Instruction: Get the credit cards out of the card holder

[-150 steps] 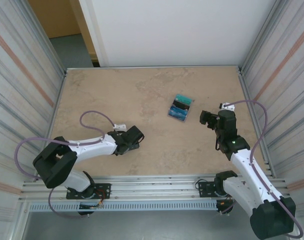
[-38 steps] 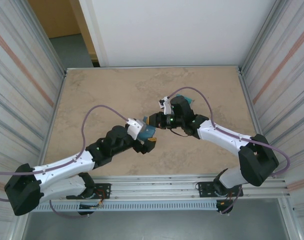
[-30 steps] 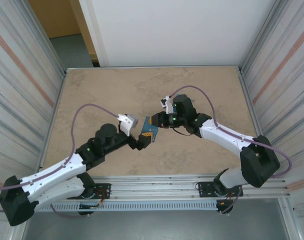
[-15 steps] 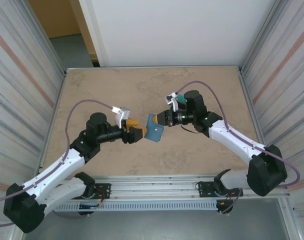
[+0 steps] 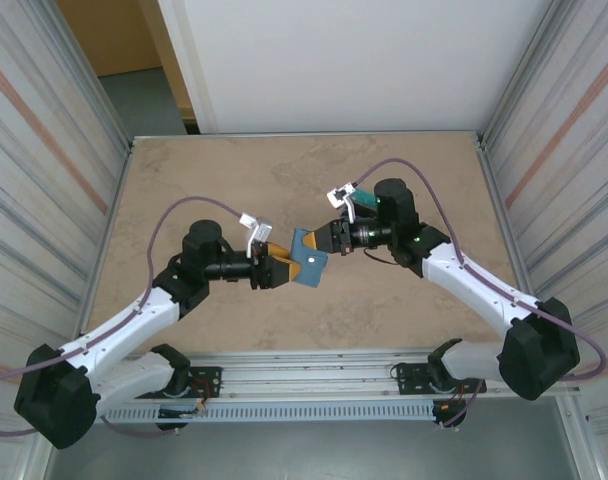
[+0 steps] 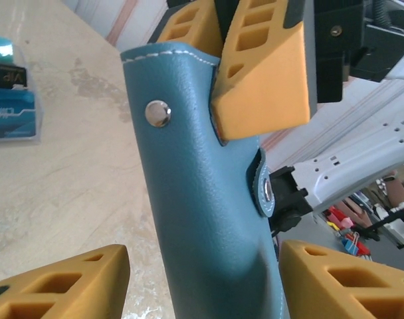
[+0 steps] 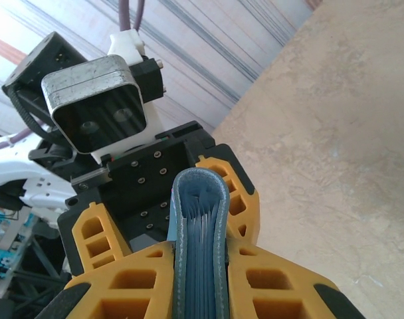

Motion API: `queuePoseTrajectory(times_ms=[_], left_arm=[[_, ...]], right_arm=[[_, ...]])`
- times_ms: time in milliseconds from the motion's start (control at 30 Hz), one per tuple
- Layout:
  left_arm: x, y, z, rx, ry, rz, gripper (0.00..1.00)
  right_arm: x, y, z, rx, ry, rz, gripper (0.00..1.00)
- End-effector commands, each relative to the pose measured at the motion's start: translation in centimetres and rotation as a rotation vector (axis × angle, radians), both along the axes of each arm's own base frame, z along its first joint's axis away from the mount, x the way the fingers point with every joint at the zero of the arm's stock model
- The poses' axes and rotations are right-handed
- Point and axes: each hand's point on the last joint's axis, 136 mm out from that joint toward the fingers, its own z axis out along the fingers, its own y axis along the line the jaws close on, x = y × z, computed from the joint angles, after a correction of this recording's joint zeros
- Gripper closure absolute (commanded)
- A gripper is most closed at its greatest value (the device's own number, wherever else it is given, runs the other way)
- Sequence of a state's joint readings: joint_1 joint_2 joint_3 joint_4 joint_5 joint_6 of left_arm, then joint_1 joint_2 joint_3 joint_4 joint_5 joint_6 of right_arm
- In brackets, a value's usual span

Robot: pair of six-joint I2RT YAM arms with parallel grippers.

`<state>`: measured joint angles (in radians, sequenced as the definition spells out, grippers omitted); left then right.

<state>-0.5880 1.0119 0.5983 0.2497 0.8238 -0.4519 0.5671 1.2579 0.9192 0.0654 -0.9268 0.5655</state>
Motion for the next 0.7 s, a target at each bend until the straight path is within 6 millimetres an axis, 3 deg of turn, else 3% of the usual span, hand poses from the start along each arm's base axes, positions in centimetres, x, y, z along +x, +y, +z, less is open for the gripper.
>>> queuePoseTrajectory(times_ms=[0, 267, 500, 667], left_arm=[[-0.7, -0.3, 1.4, -0.059, -0.028, -0.059, 0.38], [-0.7, -0.8, 1.3, -0.084, -0.004, -0.092, 0.50], [-0.7, -1.2, 1.2, -0.088, 0.000, -0.098, 0.74], [0.0, -0.9, 0.7, -0.063, -0.013, -0.043, 0.86]], right_arm=[[-1.3, -0.2, 3.5, 0.079, -0.118, 0.054, 0.93], [-1.7, 0.2, 4.0, 0.096, -0.136, 0.067, 0.92], [-1.2, 0.2, 3.9, 0.086, -0.148, 0.033, 0.89], [0.4, -0.6, 2.3, -0.035, -0.145, -0.100, 0.68]])
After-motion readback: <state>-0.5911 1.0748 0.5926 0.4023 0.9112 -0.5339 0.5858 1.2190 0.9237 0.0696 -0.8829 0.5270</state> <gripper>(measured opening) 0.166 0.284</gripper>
